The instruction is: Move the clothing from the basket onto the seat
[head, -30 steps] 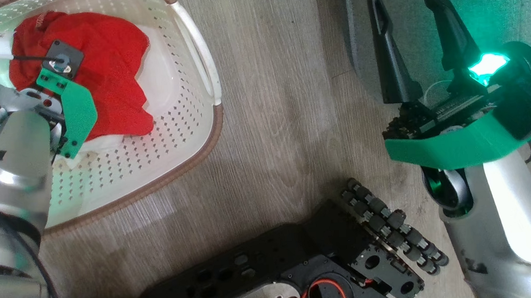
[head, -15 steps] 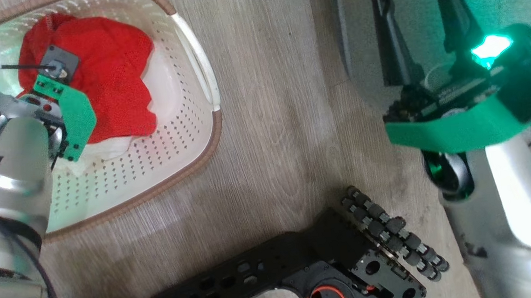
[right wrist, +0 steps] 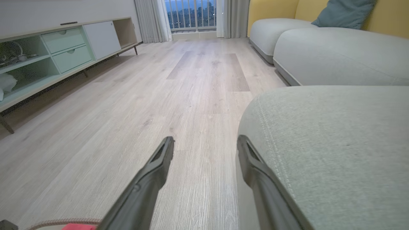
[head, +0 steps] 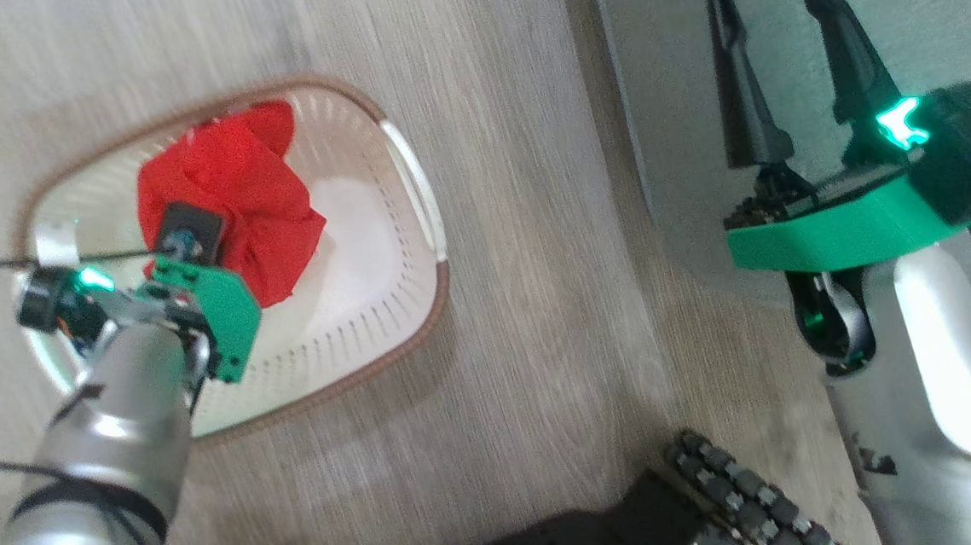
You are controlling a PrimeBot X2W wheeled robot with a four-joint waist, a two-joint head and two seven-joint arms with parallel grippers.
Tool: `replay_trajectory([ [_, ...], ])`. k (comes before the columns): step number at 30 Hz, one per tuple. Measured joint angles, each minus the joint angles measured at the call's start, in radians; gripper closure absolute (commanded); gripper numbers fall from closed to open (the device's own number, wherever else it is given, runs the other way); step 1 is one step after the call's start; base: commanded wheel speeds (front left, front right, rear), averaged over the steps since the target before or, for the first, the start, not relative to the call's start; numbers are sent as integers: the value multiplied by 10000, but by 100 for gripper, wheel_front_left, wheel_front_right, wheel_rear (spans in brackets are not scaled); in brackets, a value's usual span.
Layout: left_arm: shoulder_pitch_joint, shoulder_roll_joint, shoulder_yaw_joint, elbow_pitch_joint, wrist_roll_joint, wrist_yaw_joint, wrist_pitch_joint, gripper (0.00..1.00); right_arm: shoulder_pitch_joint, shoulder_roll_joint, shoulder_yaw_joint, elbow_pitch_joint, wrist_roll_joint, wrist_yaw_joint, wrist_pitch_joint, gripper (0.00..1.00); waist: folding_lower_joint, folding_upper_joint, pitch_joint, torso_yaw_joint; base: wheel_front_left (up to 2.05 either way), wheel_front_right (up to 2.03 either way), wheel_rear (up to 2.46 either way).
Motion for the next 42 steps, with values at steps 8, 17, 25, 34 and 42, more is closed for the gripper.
replay_trajectory([
  [8, 1419, -330, 416, -2236, -543, 268, -155, 100, 694, 0, -397, 332, -75, 0, 0, 0, 0, 0, -1988, 434, 0, 0, 0],
  [17, 3229, -278, 1066, -7434, -619, 575, -157, 100, 1708, -17, -698, 635, -71, 0, 0, 0, -1, 0, -3883, 1066, 0, 0, 0],
  [25, 4264, -351, 1944, -11077, -508, 573, -186, 100, 2151, -73, -621, 901, -56, 0, 0, 0, -1, 0, -5125, 1512, 0, 0, 0],
  [34, 4807, -719, 2568, -13726, -347, 309, -199, 100, 2581, -94, -485, 1055, 46, 0, 0, 0, -1, 0, -6104, 1857, 0, 0, 0],
  [42, 5323, -876, 2857, -14326, -247, 48, -245, 100, 2754, -119, -424, 1104, 199, 0, 0, 0, 0, 0, -6436, 1860, 0, 0, 0],
])
